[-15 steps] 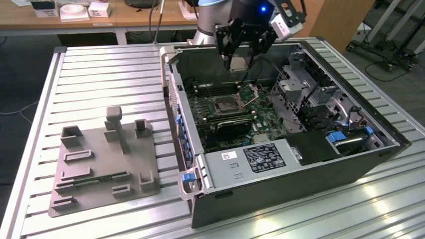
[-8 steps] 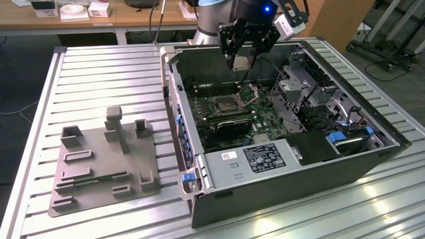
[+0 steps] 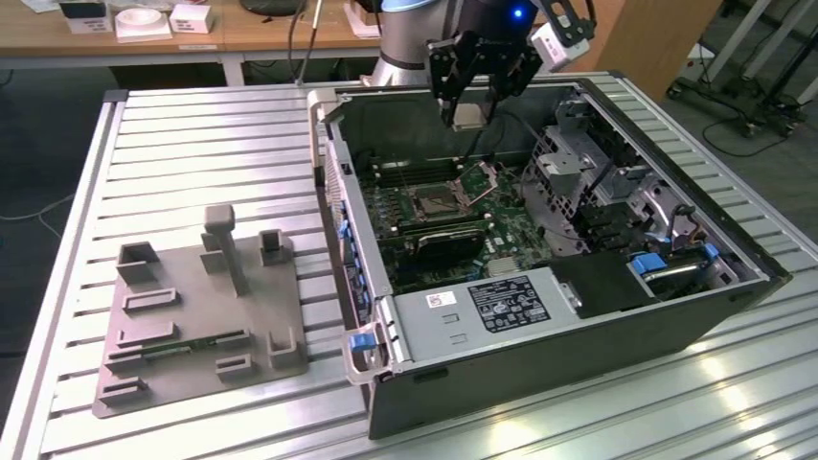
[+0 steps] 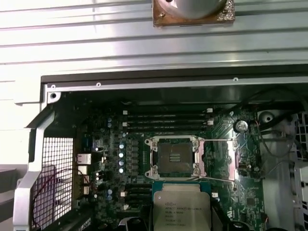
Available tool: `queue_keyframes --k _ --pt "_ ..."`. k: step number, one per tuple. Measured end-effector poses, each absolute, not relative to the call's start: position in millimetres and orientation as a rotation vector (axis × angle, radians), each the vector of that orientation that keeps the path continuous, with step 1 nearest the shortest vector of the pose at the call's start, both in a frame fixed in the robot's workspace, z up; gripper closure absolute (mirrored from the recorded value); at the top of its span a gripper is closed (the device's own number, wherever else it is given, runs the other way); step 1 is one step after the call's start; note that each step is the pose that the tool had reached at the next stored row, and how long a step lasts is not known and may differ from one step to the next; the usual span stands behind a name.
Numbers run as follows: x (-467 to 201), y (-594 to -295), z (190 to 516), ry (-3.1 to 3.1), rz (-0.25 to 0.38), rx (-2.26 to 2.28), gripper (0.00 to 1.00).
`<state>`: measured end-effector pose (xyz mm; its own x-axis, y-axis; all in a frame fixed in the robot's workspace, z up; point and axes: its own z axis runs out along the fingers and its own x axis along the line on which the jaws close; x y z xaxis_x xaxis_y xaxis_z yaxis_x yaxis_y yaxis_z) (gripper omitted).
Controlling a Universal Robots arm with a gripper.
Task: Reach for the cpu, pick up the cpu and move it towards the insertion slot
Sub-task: 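Pick up the cpu and move it towards the insertion slot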
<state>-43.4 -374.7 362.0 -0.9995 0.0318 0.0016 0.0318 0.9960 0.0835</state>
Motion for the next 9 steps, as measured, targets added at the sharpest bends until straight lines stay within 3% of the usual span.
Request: queue_keyframes --k 9 --pt "-38.3 -354.8 359.2 -3.141 -0.134 -0.05 0.45"
